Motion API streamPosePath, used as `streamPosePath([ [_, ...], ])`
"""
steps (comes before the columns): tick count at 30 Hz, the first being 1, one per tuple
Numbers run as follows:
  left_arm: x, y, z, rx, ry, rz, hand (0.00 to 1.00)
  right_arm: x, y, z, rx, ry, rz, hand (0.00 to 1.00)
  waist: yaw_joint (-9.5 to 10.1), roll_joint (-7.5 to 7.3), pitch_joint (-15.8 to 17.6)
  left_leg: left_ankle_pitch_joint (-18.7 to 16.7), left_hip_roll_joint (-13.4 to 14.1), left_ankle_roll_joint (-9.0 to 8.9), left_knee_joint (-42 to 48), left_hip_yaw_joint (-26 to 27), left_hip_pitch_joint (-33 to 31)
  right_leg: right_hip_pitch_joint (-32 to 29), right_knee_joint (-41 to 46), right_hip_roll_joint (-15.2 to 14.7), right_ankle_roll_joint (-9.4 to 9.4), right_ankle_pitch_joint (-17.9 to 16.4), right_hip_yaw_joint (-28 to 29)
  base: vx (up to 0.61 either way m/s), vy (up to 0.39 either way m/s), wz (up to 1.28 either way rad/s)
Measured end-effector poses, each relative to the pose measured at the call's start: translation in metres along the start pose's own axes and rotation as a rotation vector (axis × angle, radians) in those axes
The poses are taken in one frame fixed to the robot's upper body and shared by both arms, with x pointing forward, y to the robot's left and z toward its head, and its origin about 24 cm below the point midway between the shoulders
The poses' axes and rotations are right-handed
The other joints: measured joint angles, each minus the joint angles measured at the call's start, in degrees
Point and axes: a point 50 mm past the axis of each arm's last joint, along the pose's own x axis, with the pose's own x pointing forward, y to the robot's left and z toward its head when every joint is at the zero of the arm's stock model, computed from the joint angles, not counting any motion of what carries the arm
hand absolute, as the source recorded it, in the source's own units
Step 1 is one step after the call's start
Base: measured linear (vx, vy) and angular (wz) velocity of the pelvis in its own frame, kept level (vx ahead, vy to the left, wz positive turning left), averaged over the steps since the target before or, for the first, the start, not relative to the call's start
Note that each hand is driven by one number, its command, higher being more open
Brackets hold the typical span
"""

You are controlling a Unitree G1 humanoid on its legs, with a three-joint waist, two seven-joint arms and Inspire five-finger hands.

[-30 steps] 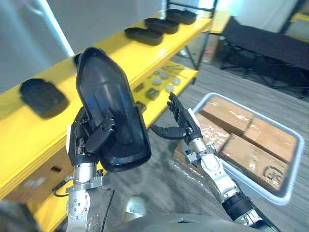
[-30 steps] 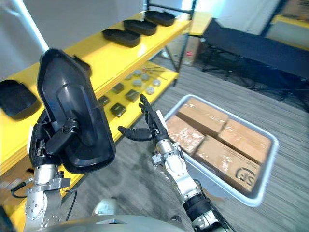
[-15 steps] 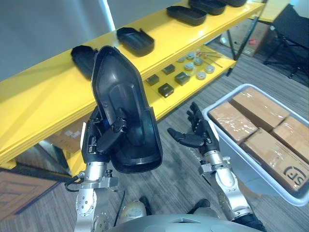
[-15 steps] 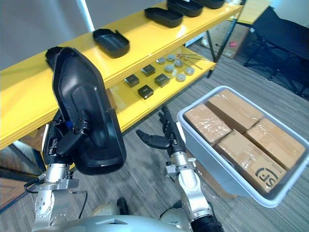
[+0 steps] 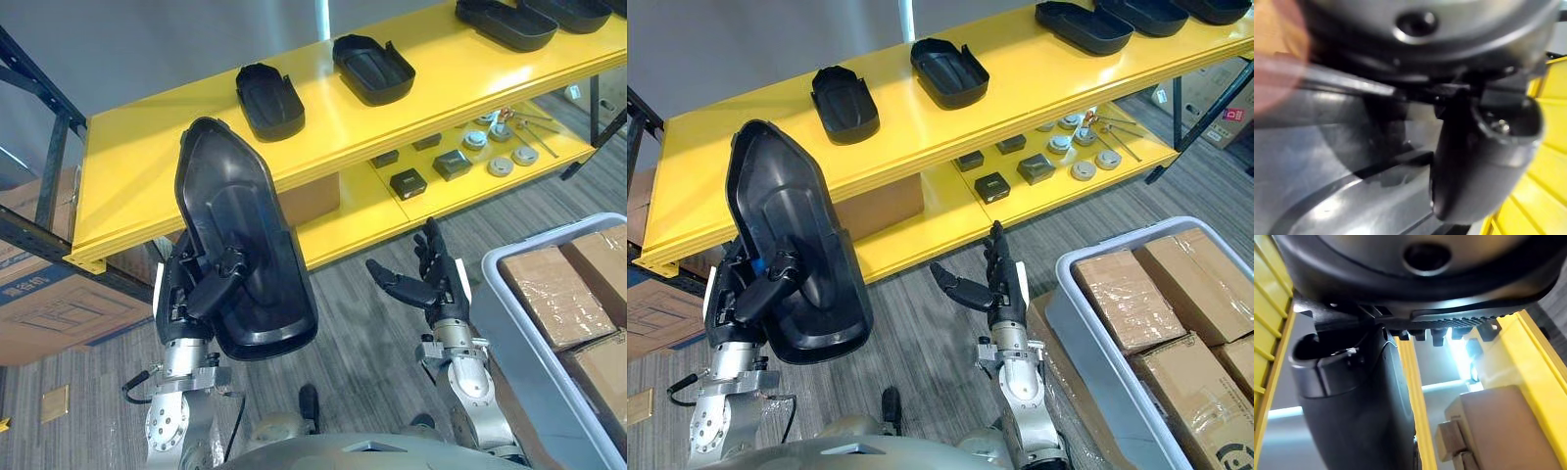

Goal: Walk over and take three plastic housings, then place them on the shelf

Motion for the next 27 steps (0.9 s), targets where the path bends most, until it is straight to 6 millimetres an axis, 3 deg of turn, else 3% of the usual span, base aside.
streamPosePath([
  [5, -0.004, 0.007, 0.002, 0.030, -0.010, 0.105, 0.00, -0.002, 0.013, -0.003, 0.020, 0.001, 0.049, 1.00, 0.35, -1.13, -0.3, 0.3, -0.2, -0.37, -0.9, 0.2, 1.0, 0.6, -0.1, 0.0, 0.11, -0.8, 1.8, -0.03, -0.003, -0.04],
  [6, -0.005, 0.011, 0.003, 0.042, -0.013, 0.140, 0.00, -0.004, 0.020, -0.007, 0.035, 0.013, 0.067, 1.00, 0.77, -1.92, -0.5, 0.3, -0.2, -0.45, -1.0, 0.4, 1.1, 0.6, -0.1, 0.1, 0.38, -1.6, 2.7, -0.05, -0.013, -0.08],
  [9, -0.005, 0.015, 0.005, 0.045, -0.026, 0.200, 0.00, -0.005, 0.031, -0.011, 0.051, 0.028, 0.099, 1.00, 1.80, -2.28, -0.5, 0.2, 0.1, -0.77, -1.5, 0.6, 1.4, 0.6, -0.1, 0.4, 0.22, -1.9, 3.1, -0.05, -0.014, -0.06],
  [13, -0.005, 0.022, 0.014, 0.088, -0.081, 0.299, 0.00, -0.002, 0.047, -0.004, 0.069, -0.013, 0.180, 1.00, 2.38, -3.05, -0.5, 0.4, 0.1, -0.67, -1.5, 0.2, 1.0, 0.6, -0.1, 0.8, 0.22, -1.9, 2.7, -0.02, -0.008, 0.06],
  [18, 0.001, 0.017, 0.025, 0.146, -0.164, 0.318, 0.00, 0.011, 0.050, 0.011, 0.074, -0.114, 0.225, 1.00, 3.23, -4.32, -0.6, 2.3, -0.1, -0.69, -1.4, -6.0, -0.3, 2.4, 1.5, 0.9, 0.16, -1.9, 1.3, 0.01, -0.023, 0.59],
  [23, 0.005, 0.024, 0.034, 0.231, -0.217, 0.332, 0.00, 0.022, 0.053, 0.022, 0.070, -0.175, 0.246, 1.00, 4.95, -5.30, -1.0, 4.1, -0.4, -1.15, -1.3, -12.7, -1.1, 4.3, 3.8, 0.8, -1.37, -4.8, 3.1, 0.04, -0.021, 0.76],
  [27, 0.001, 0.029, 0.036, 0.222, -0.226, 0.358, 0.00, 0.028, 0.053, 0.023, 0.051, -0.182, 0.255, 1.00, 5.90, -5.53, -1.1, 4.4, -0.8, -2.22, -1.5, -13.5, -1.9, 4.5, 3.0, 1.0, 0.20, -7.8, 5.1, -0.05, -0.062, 0.09],
])
